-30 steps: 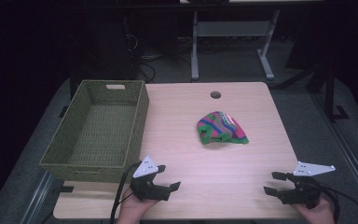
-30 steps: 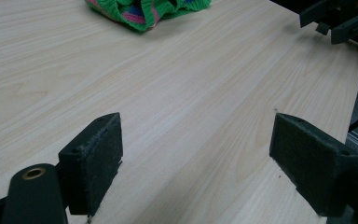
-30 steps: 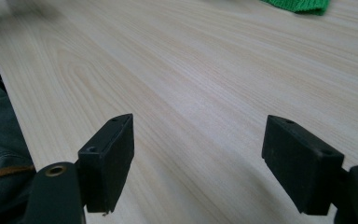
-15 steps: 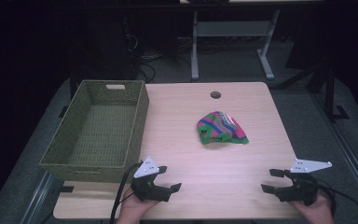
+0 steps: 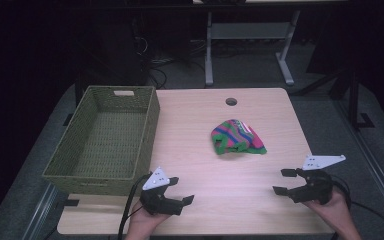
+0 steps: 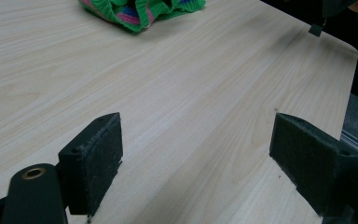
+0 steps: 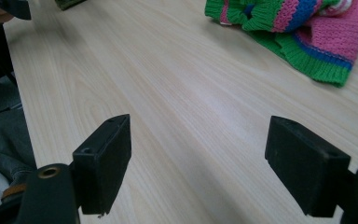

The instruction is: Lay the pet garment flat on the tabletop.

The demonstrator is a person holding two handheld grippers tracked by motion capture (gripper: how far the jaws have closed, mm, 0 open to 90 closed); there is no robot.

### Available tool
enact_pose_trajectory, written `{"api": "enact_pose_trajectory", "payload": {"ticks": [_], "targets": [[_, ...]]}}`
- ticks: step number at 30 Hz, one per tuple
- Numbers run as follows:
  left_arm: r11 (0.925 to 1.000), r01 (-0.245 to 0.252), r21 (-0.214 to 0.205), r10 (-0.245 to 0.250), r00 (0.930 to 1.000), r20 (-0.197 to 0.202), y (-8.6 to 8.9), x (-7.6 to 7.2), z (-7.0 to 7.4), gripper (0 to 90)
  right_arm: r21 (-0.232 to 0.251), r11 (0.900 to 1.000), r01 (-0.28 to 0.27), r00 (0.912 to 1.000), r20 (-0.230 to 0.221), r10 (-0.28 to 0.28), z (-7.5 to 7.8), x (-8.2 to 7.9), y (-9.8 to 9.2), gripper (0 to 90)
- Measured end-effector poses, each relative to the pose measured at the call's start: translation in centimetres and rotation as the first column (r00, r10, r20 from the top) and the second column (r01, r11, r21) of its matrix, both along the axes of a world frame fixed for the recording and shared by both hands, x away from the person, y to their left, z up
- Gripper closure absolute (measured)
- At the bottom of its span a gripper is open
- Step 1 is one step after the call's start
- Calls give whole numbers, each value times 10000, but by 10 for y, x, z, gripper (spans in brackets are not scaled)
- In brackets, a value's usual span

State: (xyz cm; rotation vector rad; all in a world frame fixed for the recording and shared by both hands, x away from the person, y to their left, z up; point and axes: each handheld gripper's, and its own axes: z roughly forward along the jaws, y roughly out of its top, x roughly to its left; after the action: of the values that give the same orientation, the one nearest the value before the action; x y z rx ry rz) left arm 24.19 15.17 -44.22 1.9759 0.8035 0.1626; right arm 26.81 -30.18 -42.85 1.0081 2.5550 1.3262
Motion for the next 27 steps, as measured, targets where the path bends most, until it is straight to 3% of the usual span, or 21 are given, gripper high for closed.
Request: {"api": "enact_pose_trajectory", "payload": {"ticks": [4,15,27], "targets": [[10000,36,2,-36,10000,-10,0,0,0,167,-208,9993,-313,9995,-113,311,4,12,8,222],[9999,118,-15,-118,9999,29,0,0,0,167,-329,9980,-544,9978,-409,530,14,37,20,219],[9998,186,-10,-186,9997,134,0,1,0,167,-806,9923,-936,9949,-457,902,30,67,37,220]]}}
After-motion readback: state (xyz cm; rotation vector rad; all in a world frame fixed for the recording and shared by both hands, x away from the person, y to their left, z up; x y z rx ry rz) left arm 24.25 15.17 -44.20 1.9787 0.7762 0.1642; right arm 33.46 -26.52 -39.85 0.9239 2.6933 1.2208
